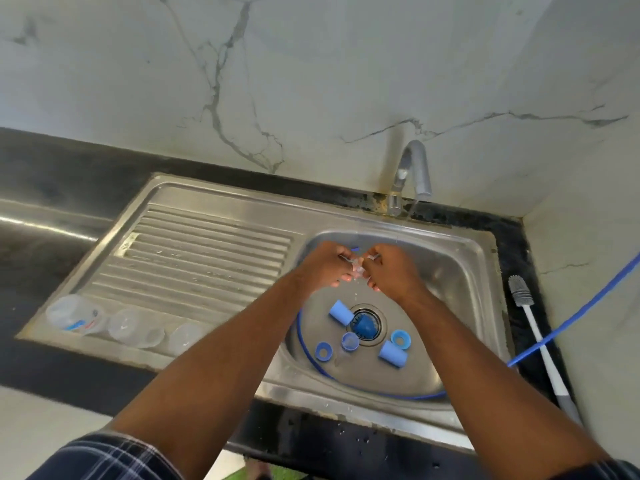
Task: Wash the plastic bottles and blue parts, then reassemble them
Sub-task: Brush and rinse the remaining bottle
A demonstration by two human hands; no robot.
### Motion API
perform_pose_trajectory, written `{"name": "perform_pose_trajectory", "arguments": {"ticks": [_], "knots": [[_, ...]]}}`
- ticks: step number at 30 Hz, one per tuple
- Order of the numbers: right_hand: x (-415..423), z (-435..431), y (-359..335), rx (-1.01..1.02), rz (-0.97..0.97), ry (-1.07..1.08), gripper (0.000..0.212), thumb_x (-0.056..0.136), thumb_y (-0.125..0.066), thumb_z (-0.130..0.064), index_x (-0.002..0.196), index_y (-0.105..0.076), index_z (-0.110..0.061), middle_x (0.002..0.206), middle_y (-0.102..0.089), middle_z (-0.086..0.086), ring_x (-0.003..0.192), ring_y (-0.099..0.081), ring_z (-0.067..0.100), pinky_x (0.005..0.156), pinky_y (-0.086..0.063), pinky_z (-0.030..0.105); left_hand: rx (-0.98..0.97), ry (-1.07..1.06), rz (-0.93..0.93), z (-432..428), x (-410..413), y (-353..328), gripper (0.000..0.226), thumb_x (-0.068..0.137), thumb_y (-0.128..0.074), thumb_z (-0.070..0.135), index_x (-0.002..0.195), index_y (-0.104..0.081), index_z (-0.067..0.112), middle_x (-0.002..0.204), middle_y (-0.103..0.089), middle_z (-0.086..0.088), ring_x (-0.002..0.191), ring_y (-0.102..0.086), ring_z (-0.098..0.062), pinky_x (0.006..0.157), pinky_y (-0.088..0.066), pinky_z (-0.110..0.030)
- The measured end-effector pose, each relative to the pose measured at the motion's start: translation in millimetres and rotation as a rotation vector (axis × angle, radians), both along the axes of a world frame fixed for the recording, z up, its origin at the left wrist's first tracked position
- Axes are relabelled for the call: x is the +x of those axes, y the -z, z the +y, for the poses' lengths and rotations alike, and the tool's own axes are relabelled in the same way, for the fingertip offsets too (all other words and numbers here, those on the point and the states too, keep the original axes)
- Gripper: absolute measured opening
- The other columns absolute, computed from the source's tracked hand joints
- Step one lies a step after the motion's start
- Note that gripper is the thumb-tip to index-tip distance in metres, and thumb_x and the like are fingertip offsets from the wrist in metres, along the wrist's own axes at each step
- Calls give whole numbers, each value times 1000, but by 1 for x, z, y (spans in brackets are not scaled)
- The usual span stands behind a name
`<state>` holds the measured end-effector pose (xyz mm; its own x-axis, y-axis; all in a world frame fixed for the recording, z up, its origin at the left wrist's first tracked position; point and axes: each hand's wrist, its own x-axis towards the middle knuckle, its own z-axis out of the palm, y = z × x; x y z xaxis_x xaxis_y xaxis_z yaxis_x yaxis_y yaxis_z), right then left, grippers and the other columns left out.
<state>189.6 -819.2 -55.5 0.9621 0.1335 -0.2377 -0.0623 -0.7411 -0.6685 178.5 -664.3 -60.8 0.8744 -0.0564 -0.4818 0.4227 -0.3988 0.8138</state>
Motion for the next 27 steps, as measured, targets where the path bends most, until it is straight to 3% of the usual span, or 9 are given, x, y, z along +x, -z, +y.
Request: {"name": "perform_pose_trajectory", "arguments": {"ticks": [5, 9, 12, 14, 19, 23, 27], "knots": [[-14, 77, -10, 78, -29, -109, 11, 95, -55, -11, 95, -66, -10, 78, -73, 11, 62, -72, 24, 69, -60, 38, 93, -51, -55, 83, -24, -20, 22, 85, -76, 9, 106, -73, 4, 96, -74, -24, 76, -67, -22, 64, -54, -33], [-23, 160, -13, 128, -79, -196, 10, 89, -66, -16, 81, -63, -22, 78, -72, 7, 64, -71, 24, 68, -61, 44, 105, -110, -39, 170, -43, -35, 21, 96, -63, 9, 115, -71, 3, 99, -71, -18, 79, -67, -23, 66, -52, -33], [-30, 230, -12, 43, -153, -345, 2, 85, -71, -23, 83, -69, -23, 84, -73, 0, 79, -70, 23, 76, -56, 36, 187, -162, -47, 242, -58, -43, 26, 98, -53, 2, 116, -71, 5, 102, -72, -14, 81, -69, -27, 64, -51, -32], [-37, 277, -9, 4, -179, -439, 8, 86, -71, -22, 93, -74, -19, 92, -74, 0, 87, -68, 20, 79, -52, 30, 198, -222, -32, 290, -68, -47, 30, 97, -48, -2, 115, -71, 5, 103, -71, -12, 78, -66, -23, 64, -49, -31], [-47, 383, 15, -98, -177, -678, 19, 86, -69, -14, 105, -74, -16, 100, -74, 6, 95, -68, 25, 84, -53, 33, 179, -378, -14, 388, -92, -42, 28, 96, -46, -2, 108, -68, 10, 112, -73, -14, 77, -63, -21, 55, -46, -23], [-47, 438, 35, -241, -211, -852, 22, 90, -63, -17, 111, -70, -18, 108, -71, 6, 102, -65, 27, 83, -51, 33, 155, -430, 52, 434, -105, -31, 28, 96, -46, -2, 111, -68, 9, 110, -71, -16, 83, -59, -25, 60, -41, -26], [-47, 459, 45, -317, -214, -925, 23, 92, -59, -16, 113, -68, -18, 110, -69, 7, 102, -64, 29, 83, -51, 35, 187, -420, 60, 455, -106, -18, 30, 95, -48, -2, 115, -69, 6, 114, -72, -15, 88, -65, -26, 67, -48, -31]]}}
